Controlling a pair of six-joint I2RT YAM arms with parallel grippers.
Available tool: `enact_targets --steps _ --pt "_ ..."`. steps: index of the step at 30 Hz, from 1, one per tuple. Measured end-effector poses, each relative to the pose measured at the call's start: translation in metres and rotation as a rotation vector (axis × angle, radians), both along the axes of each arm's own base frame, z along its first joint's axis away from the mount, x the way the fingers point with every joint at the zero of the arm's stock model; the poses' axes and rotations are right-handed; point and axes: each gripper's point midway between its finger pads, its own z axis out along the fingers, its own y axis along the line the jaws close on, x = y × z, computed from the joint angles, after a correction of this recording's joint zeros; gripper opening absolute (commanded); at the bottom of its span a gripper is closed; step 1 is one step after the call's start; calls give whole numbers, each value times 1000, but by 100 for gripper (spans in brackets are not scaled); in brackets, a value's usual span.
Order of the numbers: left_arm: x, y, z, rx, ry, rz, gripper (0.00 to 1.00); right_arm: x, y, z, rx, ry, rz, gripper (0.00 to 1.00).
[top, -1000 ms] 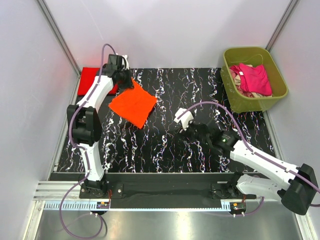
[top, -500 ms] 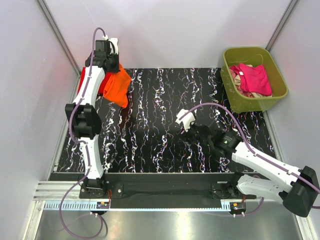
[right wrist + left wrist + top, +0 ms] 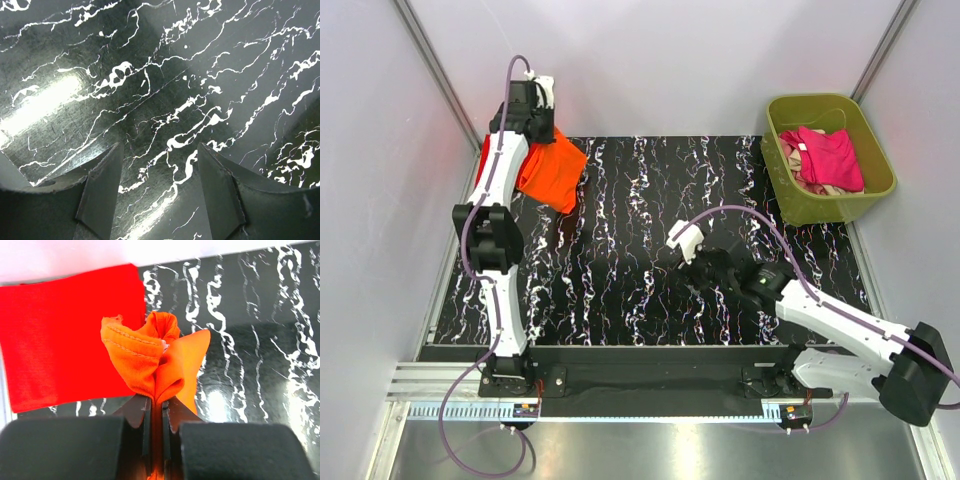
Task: Fold and stack the t-shirts
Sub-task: Neatly place the folded tshirt to the corner
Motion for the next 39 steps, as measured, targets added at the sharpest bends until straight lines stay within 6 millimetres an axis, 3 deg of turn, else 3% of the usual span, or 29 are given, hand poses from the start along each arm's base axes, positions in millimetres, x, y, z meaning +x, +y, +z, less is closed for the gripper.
enact_targets --steps 8,17,26,39 --pt "13 31 12 -4 -67 52 0 1 2 -14 -33 34 0 67" --pt "27 35 26 -62 -138 57 0 6 7 -19 -45 52 -3 66" --pt "44 46 22 -132 -182 77 0 9 12 -22 -44 69 -13 66" --pt "50 70 29 -178 -216 95 0 12 18 -25 -31 95 -34 64"
